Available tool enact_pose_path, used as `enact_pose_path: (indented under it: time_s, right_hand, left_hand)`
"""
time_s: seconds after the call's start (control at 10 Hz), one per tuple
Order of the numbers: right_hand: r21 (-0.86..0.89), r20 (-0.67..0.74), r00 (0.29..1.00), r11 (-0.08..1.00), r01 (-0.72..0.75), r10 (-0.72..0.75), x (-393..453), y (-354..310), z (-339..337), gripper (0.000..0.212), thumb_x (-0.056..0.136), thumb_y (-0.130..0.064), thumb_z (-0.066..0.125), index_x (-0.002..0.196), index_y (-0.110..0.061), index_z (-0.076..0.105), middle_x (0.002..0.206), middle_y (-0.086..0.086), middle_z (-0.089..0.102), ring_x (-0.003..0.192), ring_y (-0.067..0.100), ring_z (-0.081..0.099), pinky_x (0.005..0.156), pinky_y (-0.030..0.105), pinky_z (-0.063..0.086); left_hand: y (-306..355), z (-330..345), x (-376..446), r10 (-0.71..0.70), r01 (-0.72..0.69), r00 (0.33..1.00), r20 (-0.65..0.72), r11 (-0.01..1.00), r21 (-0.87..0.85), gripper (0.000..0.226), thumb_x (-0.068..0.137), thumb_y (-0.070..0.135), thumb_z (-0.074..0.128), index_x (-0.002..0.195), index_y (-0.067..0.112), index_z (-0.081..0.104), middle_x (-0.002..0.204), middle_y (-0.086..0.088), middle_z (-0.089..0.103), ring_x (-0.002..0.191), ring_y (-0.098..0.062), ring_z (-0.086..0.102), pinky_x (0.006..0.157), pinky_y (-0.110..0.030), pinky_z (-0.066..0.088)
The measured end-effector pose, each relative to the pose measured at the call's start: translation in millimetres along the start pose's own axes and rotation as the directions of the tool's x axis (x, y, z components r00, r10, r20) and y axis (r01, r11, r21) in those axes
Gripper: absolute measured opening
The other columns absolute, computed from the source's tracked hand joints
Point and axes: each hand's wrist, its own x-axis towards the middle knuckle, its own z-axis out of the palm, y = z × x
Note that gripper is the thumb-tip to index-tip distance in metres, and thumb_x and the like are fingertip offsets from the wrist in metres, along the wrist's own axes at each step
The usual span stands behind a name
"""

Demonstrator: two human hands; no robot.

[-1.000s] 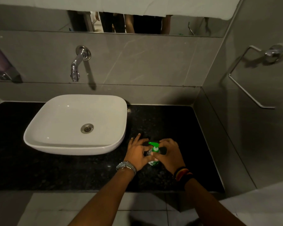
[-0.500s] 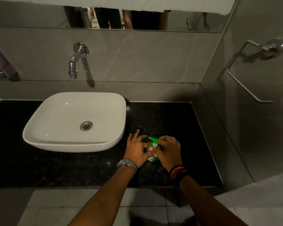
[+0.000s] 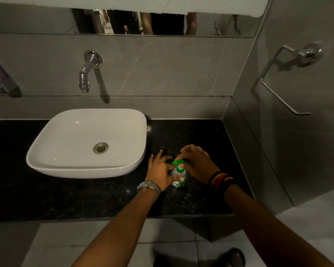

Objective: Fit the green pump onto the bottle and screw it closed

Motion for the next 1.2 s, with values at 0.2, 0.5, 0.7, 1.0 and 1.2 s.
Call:
enact_pose_path:
  time_s: [0.2,0.5,0.7,1.0,1.2]
  right_hand:
    - [-0.178,0.131,0.988,0.979,0.099,-0.076,-4,4,-8,0.028,0.094,-0.022,0.054,0.114,-0.041,0.059,0.143,-0.005,0.037,0.137,0.020,0.029,0.116,0.053,0.019]
    - [-0.337,0.288,0.938,0.897,0.286,-0.191,8,2,-22,0.030,0.093,-0.021,0.055,0.117,-0.038,0.057,0.152,-0.003,0.027,0.145,0.023,0.016,0.117,0.065,0.010]
    - [-0.408,0.342,0.913,0.840,0.358,-0.224,12,-4,-30,0.029,0.091,-0.017,0.057,0.111,-0.039,0.057,0.152,-0.003,0.025,0.145,0.026,0.015,0.115,0.068,0.012]
    - [-0.443,0.327,0.906,0.803,0.399,-0.269,12,-1,-25,0.031,0.087,-0.017,0.061,0.106,-0.040,0.055,0.151,-0.004,0.026,0.144,0.026,0.019,0.114,0.069,0.014]
    - [-0.302,0.213,0.952,0.913,0.276,-0.217,-3,-8,-39,0.045,0.093,-0.020,0.055,0.128,-0.046,0.050,0.161,-0.006,0.017,0.147,0.020,0.017,0.120,0.057,0.010]
  left_hand:
    - [0,-1,-1,0.000,0.000,1.000,0.015,1.000,0.009,0.055,0.072,0.071,0.068,0.116,0.038,0.072,0.151,0.001,0.047,0.152,-0.027,0.012,0.122,-0.056,0.001]
    - [1,-2,-1,-0.010,0.010,1.000,0.015,1.000,0.022,0.054,0.071,0.071,0.069,0.116,0.040,0.072,0.151,0.001,0.048,0.152,-0.028,0.012,0.122,-0.056,0.000]
    - [2,-4,0,-0.013,0.013,1.000,0.012,1.000,0.026,0.055,0.071,0.072,0.069,0.115,0.040,0.072,0.150,0.001,0.048,0.152,-0.028,0.012,0.122,-0.056,0.000]
    - [2,-3,-1,0.004,-0.005,1.000,0.012,0.998,0.068,0.059,0.070,0.077,0.064,0.118,0.043,0.069,0.151,0.002,0.047,0.152,-0.028,0.011,0.122,-0.056,-0.003]
    - [2,-11,-6,0.062,-0.067,0.997,0.052,0.993,0.094,0.087,0.062,0.085,0.061,0.140,0.046,0.049,0.163,0.002,0.027,0.154,-0.025,0.004,0.123,-0.056,-0.005]
